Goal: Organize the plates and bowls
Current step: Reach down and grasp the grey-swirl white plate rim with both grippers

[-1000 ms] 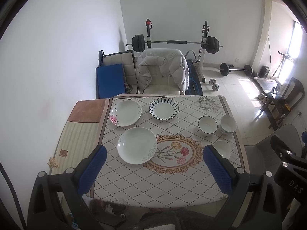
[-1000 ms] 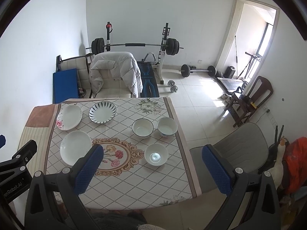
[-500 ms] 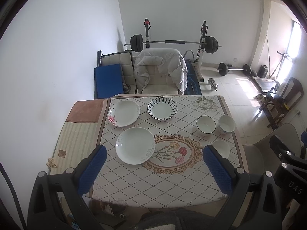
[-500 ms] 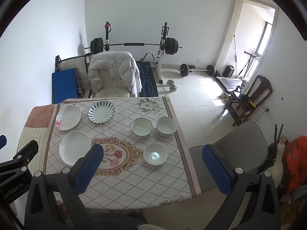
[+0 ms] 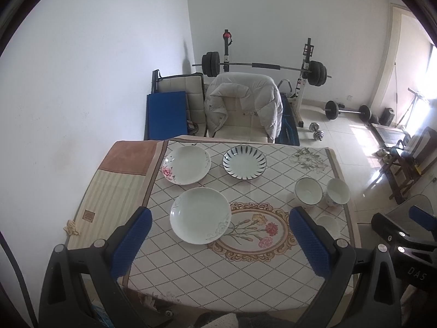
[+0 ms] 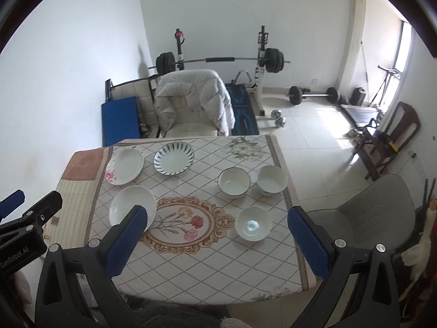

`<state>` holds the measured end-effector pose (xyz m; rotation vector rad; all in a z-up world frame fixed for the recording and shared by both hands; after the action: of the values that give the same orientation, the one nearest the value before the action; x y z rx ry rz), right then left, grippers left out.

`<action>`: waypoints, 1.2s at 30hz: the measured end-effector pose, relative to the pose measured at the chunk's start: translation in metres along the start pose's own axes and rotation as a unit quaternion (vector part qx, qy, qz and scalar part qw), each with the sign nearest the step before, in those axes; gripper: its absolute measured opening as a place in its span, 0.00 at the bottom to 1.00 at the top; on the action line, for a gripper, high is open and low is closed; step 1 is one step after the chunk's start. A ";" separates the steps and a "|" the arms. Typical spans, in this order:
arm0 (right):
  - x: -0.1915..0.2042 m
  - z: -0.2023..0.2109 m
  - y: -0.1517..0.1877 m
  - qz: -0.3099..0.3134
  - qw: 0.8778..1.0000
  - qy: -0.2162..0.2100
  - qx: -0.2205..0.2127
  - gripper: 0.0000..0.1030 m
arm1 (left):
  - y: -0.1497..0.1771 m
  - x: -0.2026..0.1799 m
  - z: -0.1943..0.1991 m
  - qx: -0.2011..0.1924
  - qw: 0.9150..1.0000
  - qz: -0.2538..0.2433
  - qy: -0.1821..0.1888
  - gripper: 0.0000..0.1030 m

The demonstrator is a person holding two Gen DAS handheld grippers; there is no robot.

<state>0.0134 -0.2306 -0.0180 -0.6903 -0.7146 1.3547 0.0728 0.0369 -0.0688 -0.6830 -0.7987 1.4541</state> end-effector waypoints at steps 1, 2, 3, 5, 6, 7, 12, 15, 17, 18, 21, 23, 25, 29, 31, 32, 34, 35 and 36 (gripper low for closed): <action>0.002 -0.013 0.004 0.002 1.000 -0.012 0.012 1.00 | 0.005 0.006 -0.011 0.006 1.000 -0.004 -0.013 1.00; 0.006 -0.027 0.009 0.004 0.999 -0.025 0.025 1.00 | 0.010 0.013 -0.025 0.015 1.000 -0.006 -0.023 1.00; 0.012 -0.042 0.014 0.008 0.998 -0.042 0.037 1.00 | 0.015 0.021 -0.039 0.025 0.999 -0.006 -0.034 1.00; 0.026 -0.072 0.025 0.022 0.996 -0.068 0.061 1.00 | 0.028 0.038 -0.071 0.058 0.998 0.001 -0.040 1.00; 0.036 -0.089 0.034 0.031 0.993 -0.083 0.072 1.00 | 0.036 0.048 -0.088 0.076 0.996 0.007 -0.045 1.00; 0.045 -0.107 0.041 0.041 0.991 -0.094 0.084 1.00 | 0.044 0.059 -0.106 0.098 0.994 0.013 -0.045 1.00; 0.094 -0.209 0.081 0.059 0.975 -0.128 0.172 1.00 | 0.092 0.112 -0.198 0.203 0.976 0.082 -0.014 0.90; 0.121 -0.275 0.107 0.038 0.960 -0.149 0.235 0.96 | 0.122 0.140 -0.257 0.253 0.959 0.124 0.016 0.76; 0.138 -0.318 0.124 0.022 0.950 -0.155 0.269 0.89 | 0.141 0.156 -0.292 0.284 0.949 0.136 0.024 0.65; 0.145 -0.339 0.134 0.013 0.945 -0.155 0.289 0.88 | 0.151 0.163 -0.309 0.299 0.944 0.138 0.031 0.64; 0.164 -0.397 0.161 -0.022 0.928 -0.154 0.339 0.80 | 0.175 0.173 -0.350 0.335 0.930 0.138 0.062 0.59; 0.176 -0.425 0.174 -0.036 0.919 -0.153 0.361 0.76 | 0.189 0.180 -0.374 0.358 0.921 0.138 0.076 0.56; 0.187 -0.452 0.189 -0.038 0.909 -0.157 0.385 0.72 | 0.200 0.182 -0.390 0.375 0.913 0.136 0.086 0.51; 0.202 -0.477 0.202 -0.037 0.900 -0.153 0.407 0.64 | 0.214 0.177 -0.413 0.400 0.901 0.124 0.112 0.48; 0.205 -0.487 0.207 -0.047 0.894 -0.157 0.416 0.58 | 0.219 0.173 -0.418 0.409 0.895 0.124 0.125 0.46; 0.207 -0.491 0.209 -0.056 0.891 -0.163 0.420 0.53 | 0.220 0.172 -0.420 0.414 0.893 0.123 0.129 0.41; 0.210 -0.497 0.215 -0.072 0.884 -0.171 0.429 0.46 | 0.223 0.169 -0.425 0.420 0.888 0.124 0.137 0.33; 0.213 -0.499 0.216 -0.075 0.881 -0.175 0.433 0.41 | 0.224 0.167 -0.426 0.422 0.887 0.122 0.141 0.29; 0.215 -0.500 0.218 -0.072 0.881 -0.175 0.433 0.41 | 0.224 0.166 -0.426 0.425 0.887 0.116 0.141 0.26</action>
<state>0.2929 -0.0110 -0.4842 0.3274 -0.3504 1.4918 0.2800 0.2367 -0.4882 -0.2916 0.1878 1.6779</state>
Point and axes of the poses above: each gripper's, at about its wrist camera, not at the fingertips, and z roughly against the way its jaws point, x to its left, y to its underside, the point moved 4 cm from there along -z, roughly the way its jaws point, and after that the axes turned 14 degrees about -x, right-handed, at the moved point
